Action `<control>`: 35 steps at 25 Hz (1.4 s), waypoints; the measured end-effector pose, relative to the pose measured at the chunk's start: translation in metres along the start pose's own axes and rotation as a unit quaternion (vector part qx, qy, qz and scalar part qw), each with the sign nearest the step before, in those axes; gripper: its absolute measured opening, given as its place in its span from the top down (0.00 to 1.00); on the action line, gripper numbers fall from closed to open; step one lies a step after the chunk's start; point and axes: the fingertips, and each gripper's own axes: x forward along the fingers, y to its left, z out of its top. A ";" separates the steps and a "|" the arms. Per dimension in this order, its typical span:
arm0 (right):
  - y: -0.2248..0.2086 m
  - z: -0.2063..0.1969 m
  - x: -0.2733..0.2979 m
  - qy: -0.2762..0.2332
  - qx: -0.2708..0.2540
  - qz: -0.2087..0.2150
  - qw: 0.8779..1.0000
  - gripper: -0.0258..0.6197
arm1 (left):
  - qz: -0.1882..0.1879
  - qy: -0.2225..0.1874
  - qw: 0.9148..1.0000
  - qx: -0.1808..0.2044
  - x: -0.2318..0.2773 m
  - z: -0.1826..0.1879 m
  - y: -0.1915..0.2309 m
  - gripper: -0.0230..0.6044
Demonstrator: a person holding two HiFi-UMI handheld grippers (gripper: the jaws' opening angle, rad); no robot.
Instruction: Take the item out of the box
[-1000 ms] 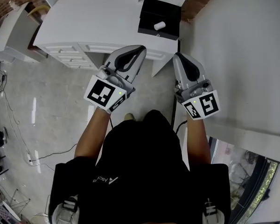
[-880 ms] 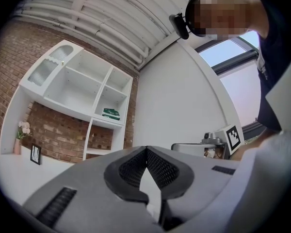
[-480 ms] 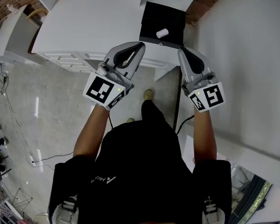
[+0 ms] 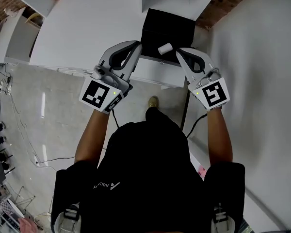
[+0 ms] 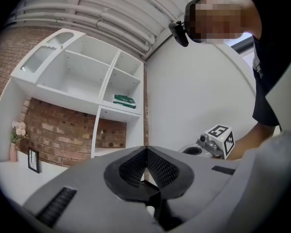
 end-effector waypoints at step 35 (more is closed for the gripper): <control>0.035 -0.251 0.100 0.381 -0.346 0.379 0.769 0.65 | 0.004 0.058 0.998 -0.027 0.041 -0.064 0.071 0.97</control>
